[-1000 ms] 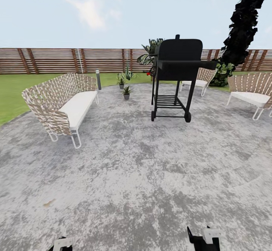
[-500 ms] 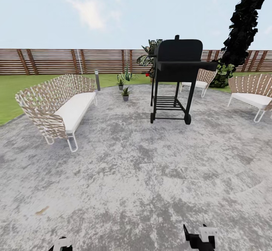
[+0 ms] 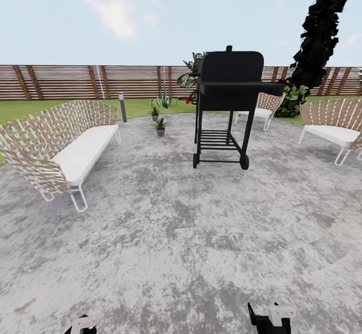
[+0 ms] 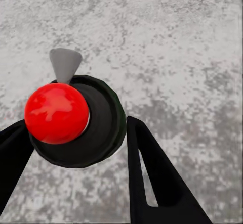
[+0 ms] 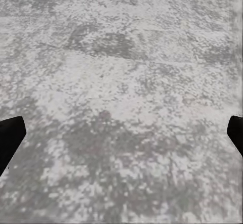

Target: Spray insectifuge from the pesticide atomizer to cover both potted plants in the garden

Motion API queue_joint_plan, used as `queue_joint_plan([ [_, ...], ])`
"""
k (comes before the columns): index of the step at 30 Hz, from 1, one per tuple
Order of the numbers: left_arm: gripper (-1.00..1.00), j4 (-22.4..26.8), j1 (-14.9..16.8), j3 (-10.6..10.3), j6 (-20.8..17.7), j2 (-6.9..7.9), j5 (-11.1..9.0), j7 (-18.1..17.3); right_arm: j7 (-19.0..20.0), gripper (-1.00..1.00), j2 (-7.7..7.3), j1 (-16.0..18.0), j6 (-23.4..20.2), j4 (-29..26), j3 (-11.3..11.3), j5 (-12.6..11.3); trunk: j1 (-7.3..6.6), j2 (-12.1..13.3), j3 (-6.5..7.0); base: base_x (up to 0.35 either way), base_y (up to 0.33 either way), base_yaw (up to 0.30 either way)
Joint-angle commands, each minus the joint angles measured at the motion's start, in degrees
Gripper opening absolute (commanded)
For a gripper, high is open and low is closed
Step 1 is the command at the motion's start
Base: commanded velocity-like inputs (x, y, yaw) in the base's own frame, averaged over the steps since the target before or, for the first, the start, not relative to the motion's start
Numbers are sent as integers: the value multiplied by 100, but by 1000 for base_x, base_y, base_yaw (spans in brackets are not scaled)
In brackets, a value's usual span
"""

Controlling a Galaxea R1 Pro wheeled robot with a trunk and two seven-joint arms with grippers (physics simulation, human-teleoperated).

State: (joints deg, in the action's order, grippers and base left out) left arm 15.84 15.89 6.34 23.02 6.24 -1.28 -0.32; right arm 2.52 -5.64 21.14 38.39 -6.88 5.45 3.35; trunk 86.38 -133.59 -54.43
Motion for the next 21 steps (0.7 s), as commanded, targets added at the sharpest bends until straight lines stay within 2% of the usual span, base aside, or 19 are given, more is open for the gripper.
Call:
queue_joint_plan([
  [1, -100, -2, 2, 8, 19, 0, -13, -3, 24, 100, 5, 4, 17, 8, 47, 34, 2, -2, -5, 287, -203, -223],
  [21, -100, -2, 2, 8, 19, -3, -13, 14, 29, 100, -5, 4, 19, 21, 44, 34, 2, -2, -5, 294, -141, -275],
])
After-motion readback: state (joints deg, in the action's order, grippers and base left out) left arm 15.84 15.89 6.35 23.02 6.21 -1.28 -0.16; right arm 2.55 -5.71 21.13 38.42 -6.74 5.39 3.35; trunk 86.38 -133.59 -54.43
